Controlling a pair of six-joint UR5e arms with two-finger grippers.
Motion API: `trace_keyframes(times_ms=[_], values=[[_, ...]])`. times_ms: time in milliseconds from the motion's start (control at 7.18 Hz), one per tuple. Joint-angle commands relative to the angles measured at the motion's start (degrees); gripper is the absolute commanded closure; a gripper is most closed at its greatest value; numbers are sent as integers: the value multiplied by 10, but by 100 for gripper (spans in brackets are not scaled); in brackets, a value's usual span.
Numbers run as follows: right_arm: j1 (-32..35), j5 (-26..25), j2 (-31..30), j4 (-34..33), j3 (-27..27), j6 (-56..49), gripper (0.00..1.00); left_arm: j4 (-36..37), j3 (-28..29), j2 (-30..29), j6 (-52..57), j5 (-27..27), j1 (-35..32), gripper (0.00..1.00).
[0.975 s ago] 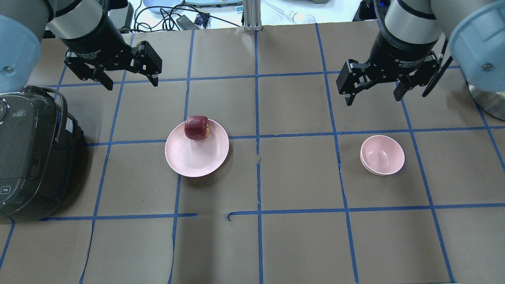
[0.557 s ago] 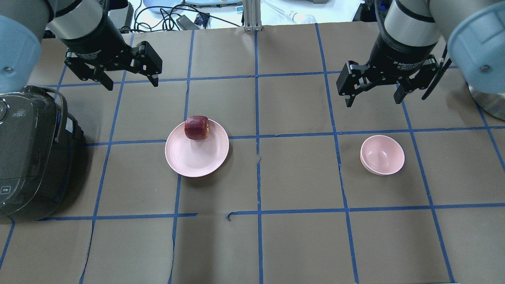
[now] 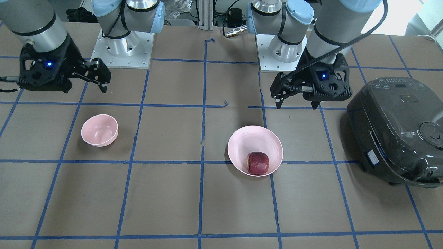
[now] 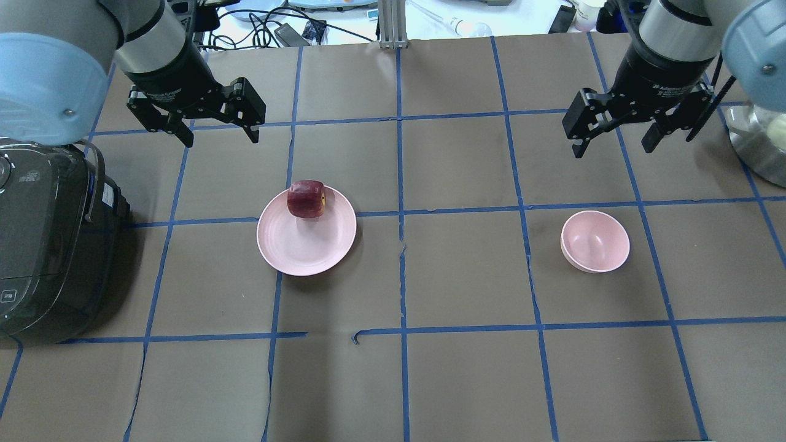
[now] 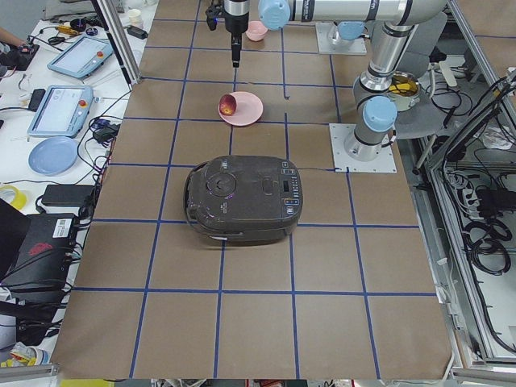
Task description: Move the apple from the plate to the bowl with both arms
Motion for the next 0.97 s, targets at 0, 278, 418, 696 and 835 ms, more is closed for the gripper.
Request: trace_keyframes(times_ms=[0,278,418,696,835], values=[[-80,6,39,-1,16,-42,0,95,-48,-55,8,-1,-5,0],[-118,7,85,-86,55,-143,0,189,-82,-112,5,-1,-13,0],[-121,6,110,-110,84,-201,0,208,-82,-135,4,1,-17,0],[-128,-1,161,-146,123,-176,1,248,-82,-166,-27,-3,-25,0],[-128,1,178,-147,125,-175,6,249,-82,-179,-30,0,-34,0]])
